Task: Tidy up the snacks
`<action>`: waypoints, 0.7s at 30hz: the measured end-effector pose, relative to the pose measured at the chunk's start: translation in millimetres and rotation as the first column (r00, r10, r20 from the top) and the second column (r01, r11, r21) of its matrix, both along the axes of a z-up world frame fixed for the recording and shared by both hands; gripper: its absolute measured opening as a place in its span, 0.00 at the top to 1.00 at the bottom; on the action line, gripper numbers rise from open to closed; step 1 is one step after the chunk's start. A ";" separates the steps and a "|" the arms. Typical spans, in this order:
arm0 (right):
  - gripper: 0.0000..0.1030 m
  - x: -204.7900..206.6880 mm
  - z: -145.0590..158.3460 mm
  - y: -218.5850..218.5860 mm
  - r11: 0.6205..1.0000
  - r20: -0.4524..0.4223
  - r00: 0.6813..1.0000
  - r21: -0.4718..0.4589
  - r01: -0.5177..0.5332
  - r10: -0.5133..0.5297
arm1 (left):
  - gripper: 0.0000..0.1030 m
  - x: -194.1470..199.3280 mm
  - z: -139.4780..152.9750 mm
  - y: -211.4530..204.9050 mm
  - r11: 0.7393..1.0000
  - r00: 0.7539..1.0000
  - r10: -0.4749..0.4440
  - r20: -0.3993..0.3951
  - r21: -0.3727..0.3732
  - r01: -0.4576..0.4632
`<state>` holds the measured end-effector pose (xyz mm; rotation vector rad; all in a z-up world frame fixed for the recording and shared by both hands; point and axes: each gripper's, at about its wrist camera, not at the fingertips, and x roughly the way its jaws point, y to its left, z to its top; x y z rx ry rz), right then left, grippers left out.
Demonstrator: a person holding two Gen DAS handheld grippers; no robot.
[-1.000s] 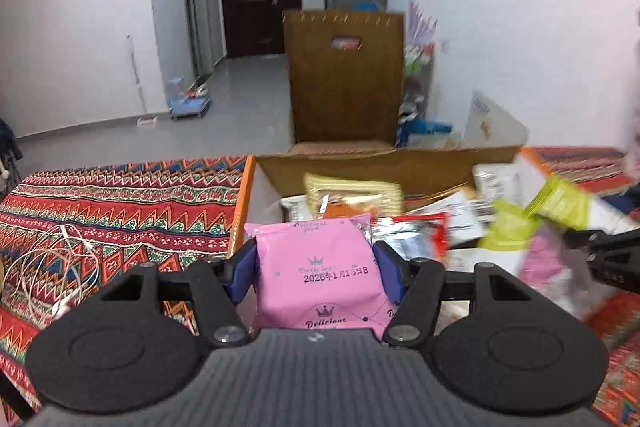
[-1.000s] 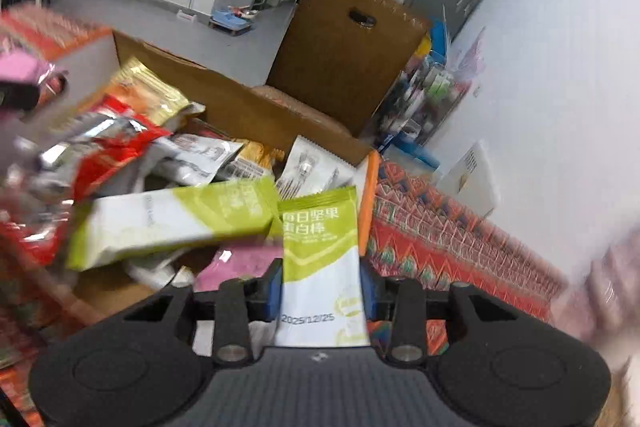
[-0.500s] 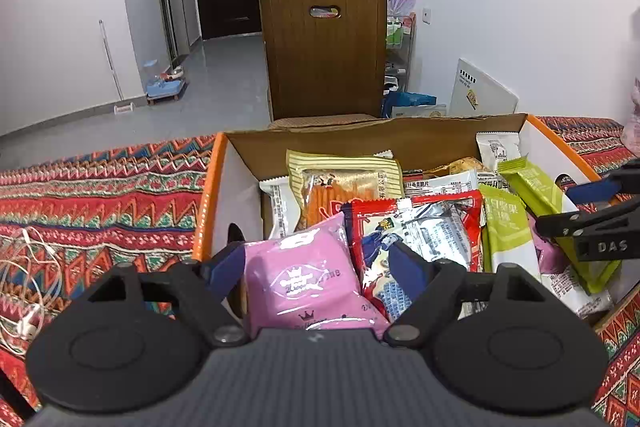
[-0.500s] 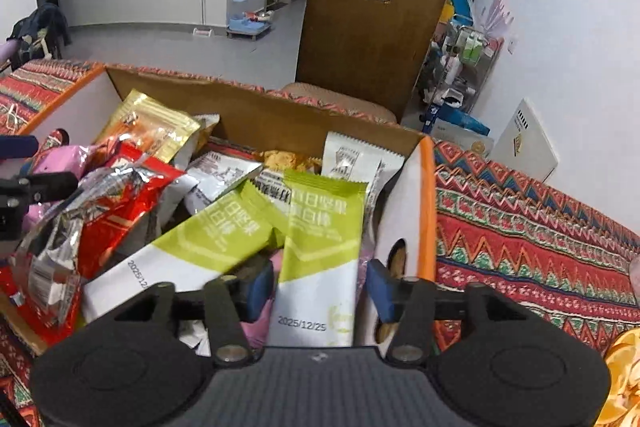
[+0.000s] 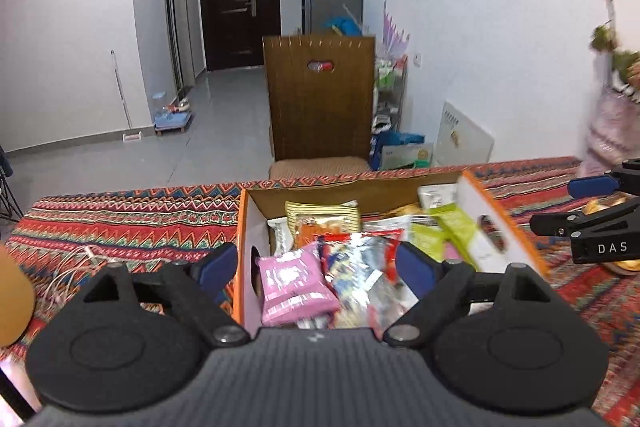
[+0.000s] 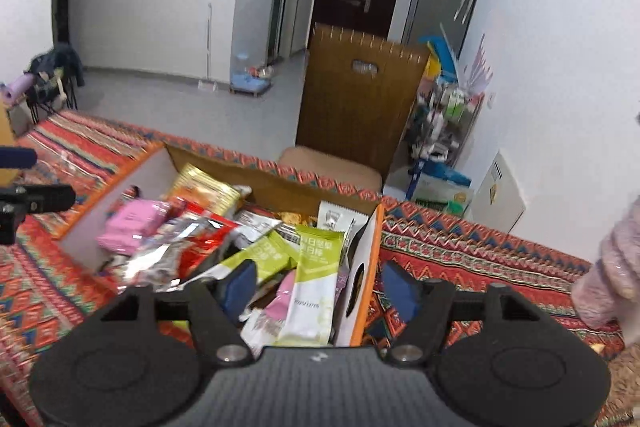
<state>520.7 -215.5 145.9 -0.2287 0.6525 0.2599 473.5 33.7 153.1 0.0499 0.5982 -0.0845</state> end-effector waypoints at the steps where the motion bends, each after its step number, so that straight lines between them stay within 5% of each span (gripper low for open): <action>1: 0.19 -13.3 6.5 -3.4 1.000 0.015 1.000 0.008 -0.005 0.004 | 0.09 -17.5 6.7 -1.4 1.000 1.000 -0.007 0.012 -0.008 0.007; 11: 0.06 -196.6 46.2 -50.6 0.992 0.184 0.983 0.119 -0.036 0.014 | 0.02 -202.9 44.2 -17.0 0.996 0.984 -0.064 0.163 -0.052 0.074; 21: 0.00 -379.3 9.9 -75.1 0.979 0.318 0.948 0.192 -0.075 0.010 | 0.00 -371.3 -2.7 -19.0 0.997 0.966 -0.010 0.258 -0.077 0.031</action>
